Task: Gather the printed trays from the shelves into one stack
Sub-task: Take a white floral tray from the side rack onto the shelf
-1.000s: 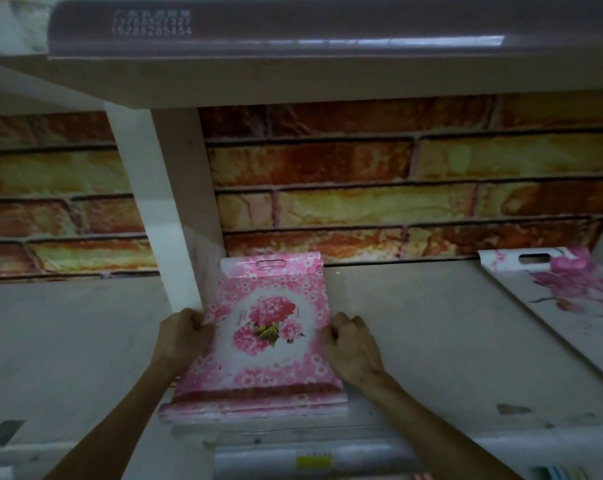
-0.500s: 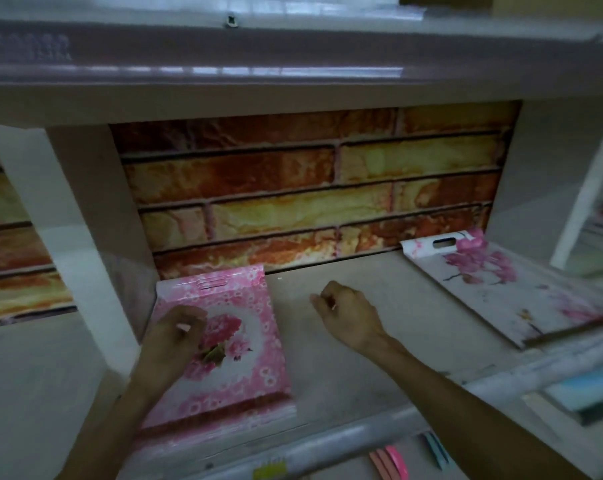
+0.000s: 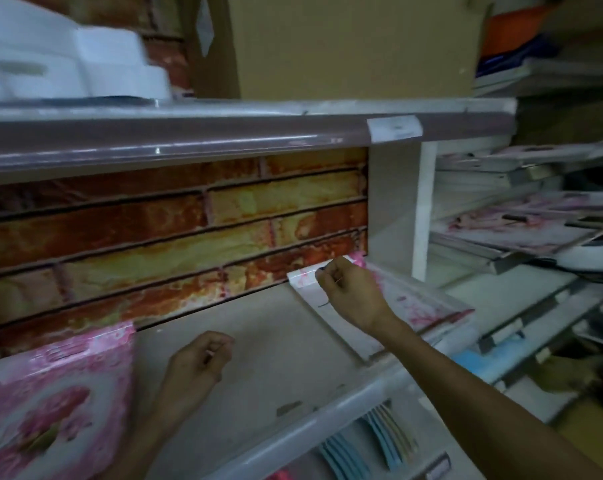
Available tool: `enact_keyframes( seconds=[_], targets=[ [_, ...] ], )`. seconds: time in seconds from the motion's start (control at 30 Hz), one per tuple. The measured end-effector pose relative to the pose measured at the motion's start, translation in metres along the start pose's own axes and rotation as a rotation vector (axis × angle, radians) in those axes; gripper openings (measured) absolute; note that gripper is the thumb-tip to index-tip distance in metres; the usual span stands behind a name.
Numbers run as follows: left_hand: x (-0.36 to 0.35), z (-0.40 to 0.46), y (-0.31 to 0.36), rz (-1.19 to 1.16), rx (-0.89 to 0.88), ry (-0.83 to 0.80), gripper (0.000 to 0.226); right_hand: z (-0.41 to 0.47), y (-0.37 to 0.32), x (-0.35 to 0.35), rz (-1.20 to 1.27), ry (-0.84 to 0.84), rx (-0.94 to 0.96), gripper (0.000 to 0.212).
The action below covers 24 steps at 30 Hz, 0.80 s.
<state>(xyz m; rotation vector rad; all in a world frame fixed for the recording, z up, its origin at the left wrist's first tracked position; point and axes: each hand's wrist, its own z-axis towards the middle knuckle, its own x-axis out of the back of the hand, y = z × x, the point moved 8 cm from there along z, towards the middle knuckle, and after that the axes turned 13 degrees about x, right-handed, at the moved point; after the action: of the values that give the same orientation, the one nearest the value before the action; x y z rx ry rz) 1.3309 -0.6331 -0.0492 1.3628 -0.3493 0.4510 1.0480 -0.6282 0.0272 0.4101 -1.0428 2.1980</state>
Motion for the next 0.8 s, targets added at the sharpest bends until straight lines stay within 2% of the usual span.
enact_keyframes(
  seconds=[0.3, 0.5, 0.8],
  targets=[
    [-0.169, 0.003, 0.112, -0.116, -0.062, -0.156, 0.017, -0.020, 0.101, 0.169, -0.063, 0.112, -0.025, 0.028],
    [-0.269, 0.013, 0.177, -0.173, -0.094, -0.264, 0.014, -0.034, 0.168, 0.258, -0.114, 0.187, -0.087, 0.030],
    [-0.423, 0.026, 0.277, -0.104, -0.330, -0.382, 0.007, -0.039, 0.274, 0.374, -0.245, 0.306, -0.212, 0.029]
  ],
)
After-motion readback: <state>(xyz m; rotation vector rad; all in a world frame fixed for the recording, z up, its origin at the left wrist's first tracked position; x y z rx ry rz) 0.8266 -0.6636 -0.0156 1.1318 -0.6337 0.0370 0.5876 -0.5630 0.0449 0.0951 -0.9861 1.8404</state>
